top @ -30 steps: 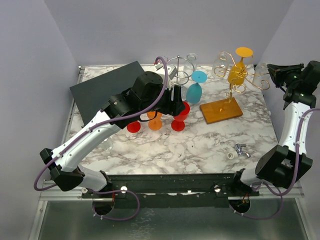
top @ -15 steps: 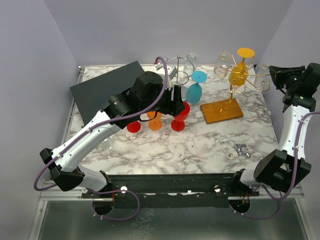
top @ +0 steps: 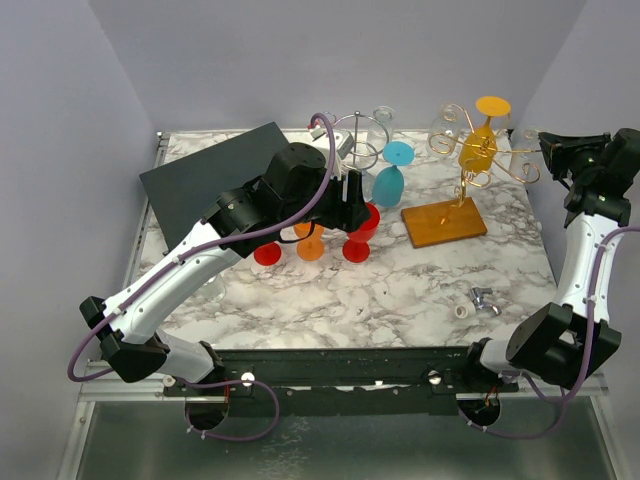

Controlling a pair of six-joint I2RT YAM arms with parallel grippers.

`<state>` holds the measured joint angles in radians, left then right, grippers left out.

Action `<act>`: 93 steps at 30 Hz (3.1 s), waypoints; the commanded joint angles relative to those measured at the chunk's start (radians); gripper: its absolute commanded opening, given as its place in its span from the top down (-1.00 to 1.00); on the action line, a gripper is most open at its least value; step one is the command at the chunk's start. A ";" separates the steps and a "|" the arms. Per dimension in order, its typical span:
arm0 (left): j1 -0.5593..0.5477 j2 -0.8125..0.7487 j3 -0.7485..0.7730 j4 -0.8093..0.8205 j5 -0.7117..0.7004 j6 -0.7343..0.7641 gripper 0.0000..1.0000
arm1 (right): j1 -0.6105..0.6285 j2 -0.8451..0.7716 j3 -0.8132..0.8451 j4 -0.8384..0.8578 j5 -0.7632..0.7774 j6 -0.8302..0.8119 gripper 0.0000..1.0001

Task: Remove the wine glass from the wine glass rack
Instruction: Pick up the wine glass from the wine rack.

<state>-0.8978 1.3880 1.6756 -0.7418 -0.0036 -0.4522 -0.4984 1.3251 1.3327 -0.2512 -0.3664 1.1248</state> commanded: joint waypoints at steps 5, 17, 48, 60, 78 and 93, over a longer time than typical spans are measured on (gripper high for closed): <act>0.004 -0.015 0.027 0.013 0.011 -0.006 -0.27 | 0.007 -0.052 -0.001 0.060 -0.045 -0.021 0.99; 0.005 -0.016 0.027 0.014 0.011 -0.006 -0.27 | 0.007 -0.078 -0.002 0.024 -0.003 -0.058 0.99; 0.005 -0.011 0.024 0.015 0.012 -0.006 -0.27 | -0.014 -0.218 -0.183 0.090 0.165 0.083 0.99; 0.007 -0.015 0.019 0.016 0.012 0.001 -0.27 | -0.022 -0.293 -0.278 0.169 0.192 0.196 0.99; 0.018 -0.011 0.012 0.024 0.017 0.004 -0.28 | -0.024 -0.335 -0.297 0.149 0.154 0.228 0.99; 0.019 -0.007 0.014 0.027 0.024 -0.003 -0.28 | -0.023 -0.311 -0.281 0.163 0.062 0.221 0.99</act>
<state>-0.8837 1.3880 1.6756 -0.7410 -0.0010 -0.4522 -0.5190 1.0080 1.0328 -0.1589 -0.2443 1.3354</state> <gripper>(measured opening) 0.638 0.063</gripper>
